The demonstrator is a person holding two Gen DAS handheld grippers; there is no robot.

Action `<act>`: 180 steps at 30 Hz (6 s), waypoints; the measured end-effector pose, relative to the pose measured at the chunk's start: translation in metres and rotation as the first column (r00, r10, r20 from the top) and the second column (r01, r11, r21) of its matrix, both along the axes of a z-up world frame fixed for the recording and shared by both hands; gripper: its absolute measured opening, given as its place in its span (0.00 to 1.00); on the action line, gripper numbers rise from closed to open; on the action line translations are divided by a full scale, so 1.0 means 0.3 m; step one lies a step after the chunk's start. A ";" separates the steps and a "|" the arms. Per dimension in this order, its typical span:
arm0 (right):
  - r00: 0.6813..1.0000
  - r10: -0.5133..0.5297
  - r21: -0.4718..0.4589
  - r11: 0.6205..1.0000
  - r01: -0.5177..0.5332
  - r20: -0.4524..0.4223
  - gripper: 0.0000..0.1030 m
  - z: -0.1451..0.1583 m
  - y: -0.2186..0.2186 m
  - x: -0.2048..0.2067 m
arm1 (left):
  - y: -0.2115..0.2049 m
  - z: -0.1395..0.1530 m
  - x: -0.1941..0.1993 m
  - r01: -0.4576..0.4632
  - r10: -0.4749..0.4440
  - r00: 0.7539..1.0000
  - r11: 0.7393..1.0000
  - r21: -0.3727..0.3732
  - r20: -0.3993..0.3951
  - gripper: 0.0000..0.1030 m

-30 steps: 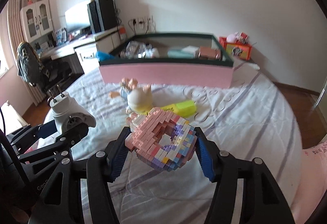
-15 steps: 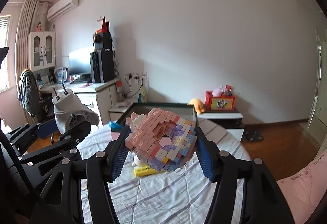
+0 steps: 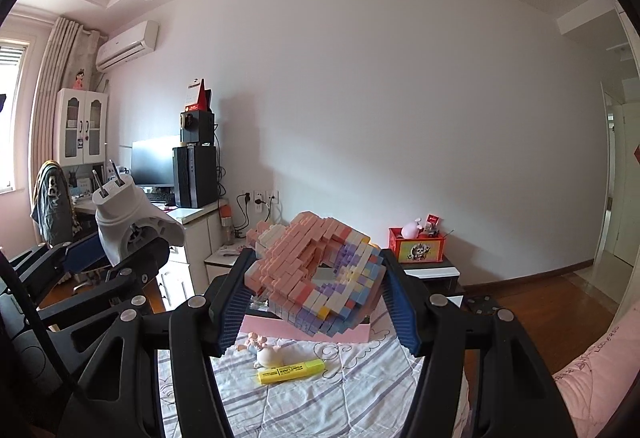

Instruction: Organize rigid objects

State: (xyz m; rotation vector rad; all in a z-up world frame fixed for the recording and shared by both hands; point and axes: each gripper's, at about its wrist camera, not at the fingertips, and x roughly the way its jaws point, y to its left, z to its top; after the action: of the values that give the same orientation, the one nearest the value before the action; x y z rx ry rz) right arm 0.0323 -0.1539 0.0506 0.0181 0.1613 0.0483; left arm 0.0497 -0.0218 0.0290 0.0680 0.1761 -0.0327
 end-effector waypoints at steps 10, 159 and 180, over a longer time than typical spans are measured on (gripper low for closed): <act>1.000 0.002 -0.020 1.000 -0.001 0.010 0.61 0.001 0.012 0.047 | 0.005 -0.007 0.005 -0.003 0.003 1.000 1.000 0.006 0.006 0.48; 0.828 0.007 0.097 0.994 0.057 -0.560 1.00 -0.518 -0.307 0.873 | -0.094 -0.725 0.874 0.077 -0.091 0.729 0.996 -0.050 -0.678 0.81; 0.688 0.060 0.102 0.995 0.021 -0.723 0.10 -0.640 -0.329 1.200 | 0.265 -0.644 0.812 -0.107 0.085 0.790 0.994 0.000 -0.607 0.80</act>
State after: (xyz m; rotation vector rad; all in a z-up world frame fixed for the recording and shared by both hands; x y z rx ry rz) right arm 0.3922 -0.2525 -0.1414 0.1407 0.9713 0.0694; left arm 0.2932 0.0578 -0.1643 0.0112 0.8293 0.0467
